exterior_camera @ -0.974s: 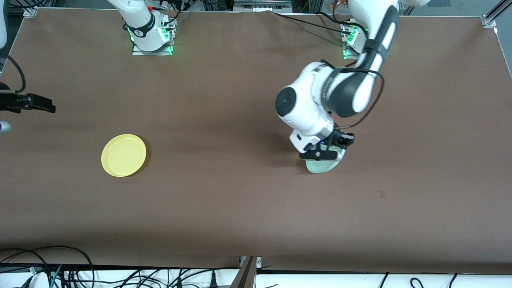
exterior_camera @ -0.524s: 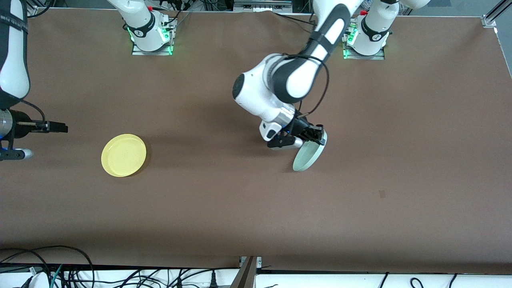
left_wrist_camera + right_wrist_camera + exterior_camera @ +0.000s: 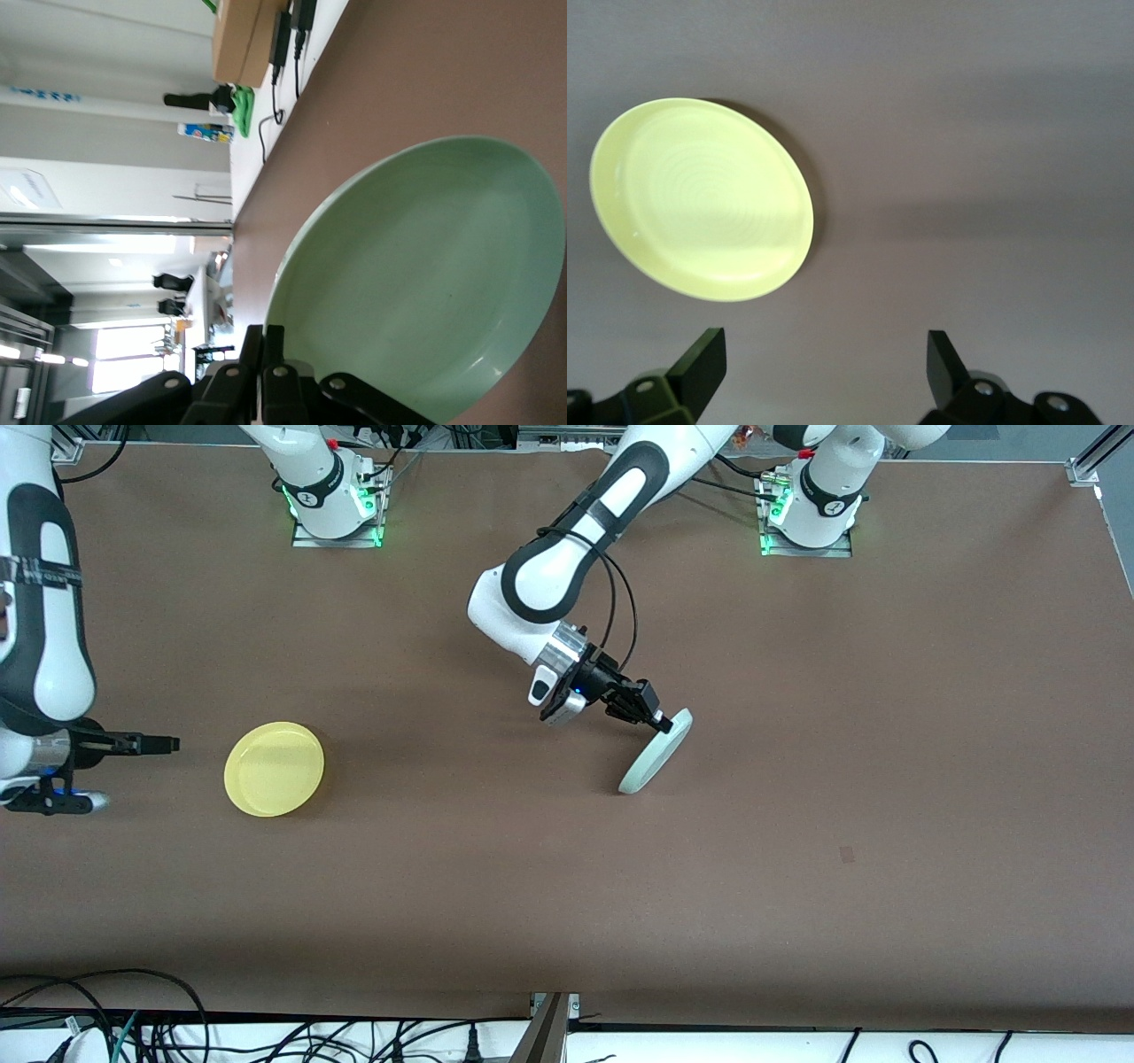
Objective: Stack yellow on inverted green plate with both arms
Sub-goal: 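Flip the green plate over while the right gripper reaches the yellow plate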
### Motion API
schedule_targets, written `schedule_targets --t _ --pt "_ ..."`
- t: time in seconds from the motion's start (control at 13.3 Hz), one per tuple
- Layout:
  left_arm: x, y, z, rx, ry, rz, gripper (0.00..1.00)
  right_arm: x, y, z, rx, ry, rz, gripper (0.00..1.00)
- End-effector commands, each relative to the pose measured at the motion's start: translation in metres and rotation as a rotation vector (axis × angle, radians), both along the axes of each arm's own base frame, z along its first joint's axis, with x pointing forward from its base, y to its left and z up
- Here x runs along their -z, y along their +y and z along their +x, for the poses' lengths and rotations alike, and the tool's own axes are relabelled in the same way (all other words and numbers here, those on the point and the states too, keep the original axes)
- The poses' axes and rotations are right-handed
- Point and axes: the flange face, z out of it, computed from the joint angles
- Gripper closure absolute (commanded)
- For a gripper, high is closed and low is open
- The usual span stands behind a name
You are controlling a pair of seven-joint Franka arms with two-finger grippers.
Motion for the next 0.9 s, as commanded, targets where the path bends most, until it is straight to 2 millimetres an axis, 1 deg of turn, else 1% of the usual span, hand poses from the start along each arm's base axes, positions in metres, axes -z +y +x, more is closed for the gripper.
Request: schedule_targets --t 0.0,0.15,0.3,0.37,0.52,0.75,0.82 --pt "0.014 -0.013 -0.009 0.040 -0.069 0.088 1.00 0.028 0.005 -0.003 0.005 -0.013 0.033 0.00" --pt "0.020 -0.016 -0.014 0.046 -0.073 0.094 1.00 0.050 0.010 -0.006 0.014 -0.032 0.045 0.00" --pt "0.025 -0.021 -0.021 0.054 -0.090 0.088 1.00 0.073 0.012 -0.016 0.017 -0.069 0.034 0.00" --pt "0.028 -0.024 -0.027 0.057 -0.098 0.095 1.00 0.079 0.012 -0.019 0.019 -0.084 0.028 0.00" --pt "0.032 -0.031 -0.040 0.066 -0.101 0.104 1.00 0.085 0.013 -0.018 0.020 -0.102 0.027 0.00" --pt "0.036 -0.046 -0.063 0.097 -0.087 0.100 1.00 0.109 0.015 -0.029 0.036 -0.133 0.023 0.00" --pt "0.038 -0.050 -0.070 0.106 -0.080 0.098 0.97 0.112 0.015 -0.030 0.035 -0.142 0.020 0.00"
